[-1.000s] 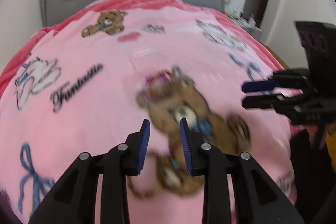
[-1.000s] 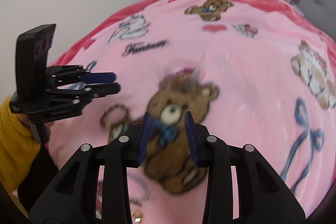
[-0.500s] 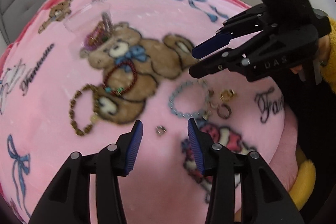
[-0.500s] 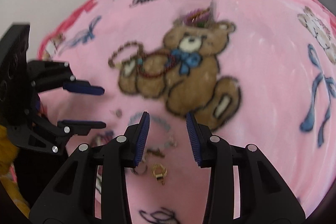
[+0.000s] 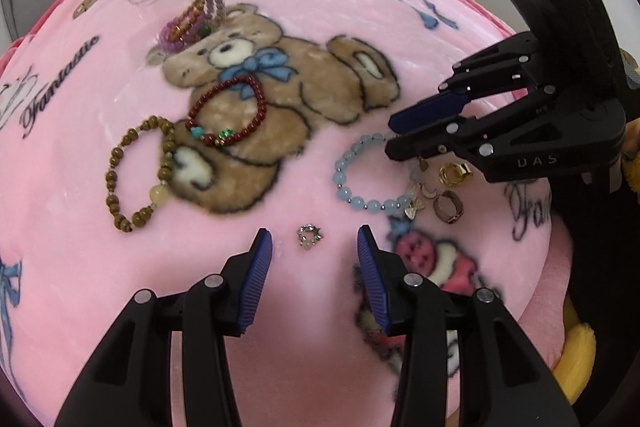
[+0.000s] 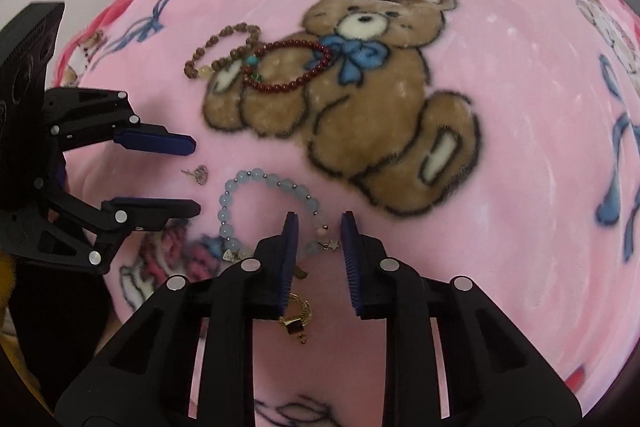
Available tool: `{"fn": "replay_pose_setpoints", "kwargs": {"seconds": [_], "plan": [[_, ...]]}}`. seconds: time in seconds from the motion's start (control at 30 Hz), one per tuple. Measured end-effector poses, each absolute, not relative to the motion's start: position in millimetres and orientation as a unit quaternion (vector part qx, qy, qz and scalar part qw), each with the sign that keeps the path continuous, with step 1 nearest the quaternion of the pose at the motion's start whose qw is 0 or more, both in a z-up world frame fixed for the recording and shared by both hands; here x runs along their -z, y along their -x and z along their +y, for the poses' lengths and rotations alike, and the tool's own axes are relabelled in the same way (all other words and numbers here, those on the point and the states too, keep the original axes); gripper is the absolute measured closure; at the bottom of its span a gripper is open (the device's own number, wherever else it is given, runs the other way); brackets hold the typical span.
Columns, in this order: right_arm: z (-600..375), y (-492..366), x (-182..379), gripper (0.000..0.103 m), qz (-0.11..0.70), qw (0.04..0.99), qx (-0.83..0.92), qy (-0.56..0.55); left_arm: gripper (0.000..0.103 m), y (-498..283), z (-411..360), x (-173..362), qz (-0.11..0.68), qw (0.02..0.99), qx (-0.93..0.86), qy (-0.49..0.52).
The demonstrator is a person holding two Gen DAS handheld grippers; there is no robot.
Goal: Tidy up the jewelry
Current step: 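Grasp the small silver charm with the left tool while the right tool grasps the light blue bracelet, then carry the silver charm and light blue bracelet over the clear box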
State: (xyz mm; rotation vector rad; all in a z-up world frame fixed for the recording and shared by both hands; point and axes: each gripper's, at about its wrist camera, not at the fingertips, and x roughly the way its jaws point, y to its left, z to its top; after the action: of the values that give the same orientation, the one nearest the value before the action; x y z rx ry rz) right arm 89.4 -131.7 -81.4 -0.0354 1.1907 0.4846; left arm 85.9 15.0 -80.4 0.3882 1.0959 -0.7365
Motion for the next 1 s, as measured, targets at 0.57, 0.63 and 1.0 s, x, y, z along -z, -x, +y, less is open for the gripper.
{"fn": "replay_pose_setpoints", "kwargs": {"seconds": [0.57, 0.63, 1.0], "plan": [[-126.4, -85.1, 79.4, 0.095, 0.546, 0.807, -0.225, 0.027, 0.090, -88.7, 17.7, 83.5, 0.510, 0.776, 0.324, -0.181], [-127.3, -84.5, 78.1, 0.095, 0.544, 0.808, -0.227, 0.023, 0.090, -87.2, 17.2, 82.8, 0.508, 0.777, 0.323, -0.183], [-132.0, -82.0, 41.8, 0.095, 0.497, 0.829, -0.258, -0.016, 0.090, -83.0, 19.4, 61.8, 0.482, 0.791, 0.336, -0.170]]}}
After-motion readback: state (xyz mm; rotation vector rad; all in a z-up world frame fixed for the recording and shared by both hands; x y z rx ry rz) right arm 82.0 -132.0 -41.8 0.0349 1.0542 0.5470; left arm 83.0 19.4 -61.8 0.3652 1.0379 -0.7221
